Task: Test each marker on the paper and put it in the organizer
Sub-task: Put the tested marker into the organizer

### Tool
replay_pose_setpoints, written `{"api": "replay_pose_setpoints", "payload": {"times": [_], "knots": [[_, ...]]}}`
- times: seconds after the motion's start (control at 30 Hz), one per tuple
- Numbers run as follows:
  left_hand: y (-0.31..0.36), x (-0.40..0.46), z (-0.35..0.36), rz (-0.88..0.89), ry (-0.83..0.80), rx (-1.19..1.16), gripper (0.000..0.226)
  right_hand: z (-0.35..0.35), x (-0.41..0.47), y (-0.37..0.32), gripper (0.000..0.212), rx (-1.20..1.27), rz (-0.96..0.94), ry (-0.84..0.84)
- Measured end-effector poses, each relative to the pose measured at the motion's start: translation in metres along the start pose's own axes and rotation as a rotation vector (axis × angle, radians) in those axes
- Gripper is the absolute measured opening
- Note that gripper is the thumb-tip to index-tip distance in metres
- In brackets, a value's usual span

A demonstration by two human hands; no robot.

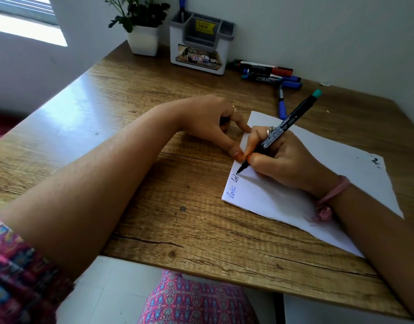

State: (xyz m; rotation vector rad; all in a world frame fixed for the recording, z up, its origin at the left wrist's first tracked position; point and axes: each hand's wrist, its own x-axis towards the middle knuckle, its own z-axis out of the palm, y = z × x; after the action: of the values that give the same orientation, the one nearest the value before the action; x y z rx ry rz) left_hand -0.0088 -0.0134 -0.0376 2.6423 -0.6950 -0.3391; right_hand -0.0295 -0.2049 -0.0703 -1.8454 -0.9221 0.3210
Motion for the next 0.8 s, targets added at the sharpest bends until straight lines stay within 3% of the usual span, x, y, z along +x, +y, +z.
{"api": "replay_pose_setpoints", "payload": {"times": [0.17,0.5,0.8], "knots": [[0.0,0.0002,-0.0002,0.0,-0.009,-0.002,0.075,0.0,-0.0001,-0.001,0.016,-0.009,0.01,0.016],[-0.0033,0.0022,0.0007,0.007,0.012,-0.024,0.051,0.001,-0.0002,-0.0011,0.017,-0.005,-0.002,0.047],[-0.0051,0.0042,0.0022,0.002,0.018,-0.052,0.068,0.0005,-0.001,-0.0041,0.008,-0.011,-0.008,0.031]]}}
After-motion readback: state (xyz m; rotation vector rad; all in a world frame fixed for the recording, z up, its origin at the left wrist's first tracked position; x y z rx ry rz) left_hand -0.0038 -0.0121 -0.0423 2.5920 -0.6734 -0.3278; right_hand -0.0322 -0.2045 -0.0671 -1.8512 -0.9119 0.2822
